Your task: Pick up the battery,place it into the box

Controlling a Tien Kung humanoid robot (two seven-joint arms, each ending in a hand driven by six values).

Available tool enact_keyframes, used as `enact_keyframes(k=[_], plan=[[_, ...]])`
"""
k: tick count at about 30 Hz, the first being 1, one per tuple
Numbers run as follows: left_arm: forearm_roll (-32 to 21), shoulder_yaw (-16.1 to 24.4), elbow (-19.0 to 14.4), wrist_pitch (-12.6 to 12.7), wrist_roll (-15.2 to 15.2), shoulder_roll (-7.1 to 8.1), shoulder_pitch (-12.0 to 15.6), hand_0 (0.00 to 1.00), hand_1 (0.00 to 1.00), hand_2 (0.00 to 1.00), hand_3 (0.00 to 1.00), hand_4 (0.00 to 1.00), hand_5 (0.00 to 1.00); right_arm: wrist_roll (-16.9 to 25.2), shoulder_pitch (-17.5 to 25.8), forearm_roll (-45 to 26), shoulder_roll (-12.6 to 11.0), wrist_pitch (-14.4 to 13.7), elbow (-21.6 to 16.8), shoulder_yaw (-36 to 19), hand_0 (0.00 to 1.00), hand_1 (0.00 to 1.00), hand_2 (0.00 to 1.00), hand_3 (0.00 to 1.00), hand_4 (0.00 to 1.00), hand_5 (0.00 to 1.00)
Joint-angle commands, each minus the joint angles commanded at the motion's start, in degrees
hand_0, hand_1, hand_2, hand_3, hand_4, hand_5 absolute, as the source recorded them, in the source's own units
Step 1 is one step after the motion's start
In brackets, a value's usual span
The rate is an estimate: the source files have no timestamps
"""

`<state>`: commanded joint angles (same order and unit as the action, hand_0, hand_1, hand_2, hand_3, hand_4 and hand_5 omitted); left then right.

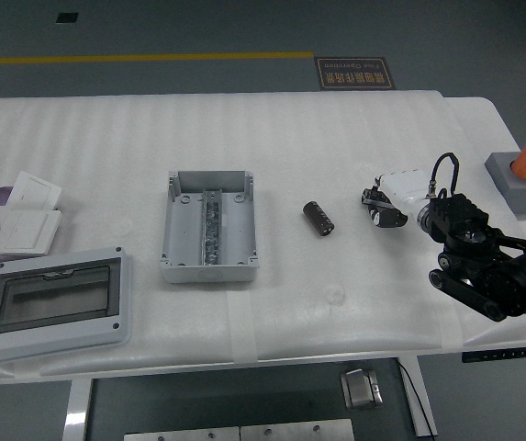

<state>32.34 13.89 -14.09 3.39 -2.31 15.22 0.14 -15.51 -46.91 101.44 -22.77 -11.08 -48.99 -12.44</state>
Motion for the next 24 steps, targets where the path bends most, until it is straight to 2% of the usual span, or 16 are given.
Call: enact_keyframes(k=[7, 11, 19, 22, 24], plan=[[0.0, -0.03, 0.0, 0.03, 0.03, 0.02, 0.04, 0.634, 0.659, 0.534, 0.59, 0.637, 0.368, 0.06, 0.11, 0.22, -0.2, -0.02, -0.3, 0.06, 0.659, 0.606, 0.572, 0.701, 0.281, 0.254], [-0.13, -0.16, 0.04, 0.05, 0.03, -0.02, 0.15, 0.634, 0.659, 0.534, 0.59, 0.637, 0.368, -0.56, 0.29, 2.2, -0.73, 0.4, -2.49, -1.94, 0.659, 0.606, 0.572, 0.701, 0.281, 0.254], [-0.6, -0.61, 0.21, 0.06, 0.0, -0.12, 0.34, 0.634, 0.658, 0.534, 0.59, 0.632, 0.383, -3.37, 0.24, 8.49, -1.63, 2.09, -12.04, -8.76, 0.659, 0.602, 0.565, 0.701, 0.334, 0.286], [-0.82, -0.88, 0.28, 0.07, 0.01, -0.17, 0.41, 0.634, 0.658, 0.534, 0.59, 0.632, 0.383, -3.71, 0.71, 8.91, -0.67, 2.12, -16.04, -11.52, 0.659, 0.602, 0.565, 0.701, 0.334, 0.286], [-1.11, -1.55, 0.37, 0.08, -0.01, -0.23, 0.52, 0.634, 0.658, 0.533, 0.591, 0.632, 0.384, -3.87, 1.31, 8.91, 0.9, 2.0, -19.14, -13.73, 0.662, 0.602, 0.565, 0.704, 0.358, 0.308]])
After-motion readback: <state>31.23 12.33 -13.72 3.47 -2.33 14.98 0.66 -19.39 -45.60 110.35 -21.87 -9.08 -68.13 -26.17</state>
